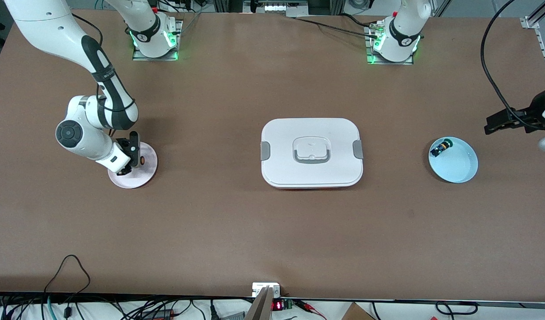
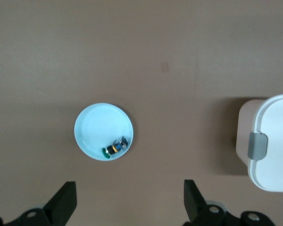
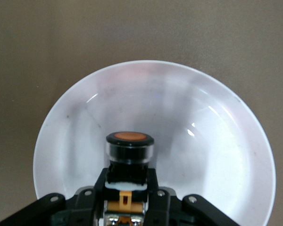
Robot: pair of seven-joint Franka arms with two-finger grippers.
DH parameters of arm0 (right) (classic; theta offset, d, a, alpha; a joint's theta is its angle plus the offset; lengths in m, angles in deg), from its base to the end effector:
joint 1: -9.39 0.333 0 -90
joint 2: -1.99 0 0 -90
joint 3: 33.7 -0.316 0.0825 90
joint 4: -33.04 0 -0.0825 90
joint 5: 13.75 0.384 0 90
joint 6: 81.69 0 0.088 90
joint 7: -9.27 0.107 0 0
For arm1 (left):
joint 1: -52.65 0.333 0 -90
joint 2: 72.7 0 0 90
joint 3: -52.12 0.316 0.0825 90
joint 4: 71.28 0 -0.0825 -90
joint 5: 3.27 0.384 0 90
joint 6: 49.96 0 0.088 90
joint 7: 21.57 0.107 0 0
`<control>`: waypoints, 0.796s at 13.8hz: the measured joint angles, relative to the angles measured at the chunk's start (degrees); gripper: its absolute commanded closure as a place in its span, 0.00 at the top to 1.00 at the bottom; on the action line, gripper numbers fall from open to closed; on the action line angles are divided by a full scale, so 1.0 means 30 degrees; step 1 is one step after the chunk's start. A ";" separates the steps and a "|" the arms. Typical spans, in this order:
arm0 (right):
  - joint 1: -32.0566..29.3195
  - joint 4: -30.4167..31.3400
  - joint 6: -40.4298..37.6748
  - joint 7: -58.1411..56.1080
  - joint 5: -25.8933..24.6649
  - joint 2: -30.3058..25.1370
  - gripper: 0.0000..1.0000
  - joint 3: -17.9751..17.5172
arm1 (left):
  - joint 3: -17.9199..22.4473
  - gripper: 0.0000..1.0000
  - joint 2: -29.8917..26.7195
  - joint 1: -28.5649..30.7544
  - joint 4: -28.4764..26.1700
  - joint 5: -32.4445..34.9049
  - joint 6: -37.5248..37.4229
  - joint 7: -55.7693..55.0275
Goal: Transfer orange switch to right arm and place
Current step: 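Move the right gripper over the white plate and lower the switch, then open the right gripper to release the switch onto the plate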
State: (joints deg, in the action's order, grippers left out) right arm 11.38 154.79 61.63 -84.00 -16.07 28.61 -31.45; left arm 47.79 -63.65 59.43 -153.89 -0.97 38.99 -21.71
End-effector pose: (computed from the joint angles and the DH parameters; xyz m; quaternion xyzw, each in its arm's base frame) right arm 0.5653 -0.0026 0.1807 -0.6740 -0.7372 0.0449 0.0182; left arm 0.5992 0.0337 0.5927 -0.9994 -0.0228 0.0237 0.0136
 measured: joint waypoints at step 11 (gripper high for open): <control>-0.0065 -0.6773 -0.9971 1.5424 0.0996 -0.1770 1.00 -0.0724 | 0.0110 1.00 -0.1119 -0.0002 -0.1658 -0.0435 0.0281 -0.0301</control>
State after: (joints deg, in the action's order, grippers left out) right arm 11.18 134.47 31.72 -37.73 -13.08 23.30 -33.62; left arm 48.12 -67.00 59.42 -158.86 -2.27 39.84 -22.62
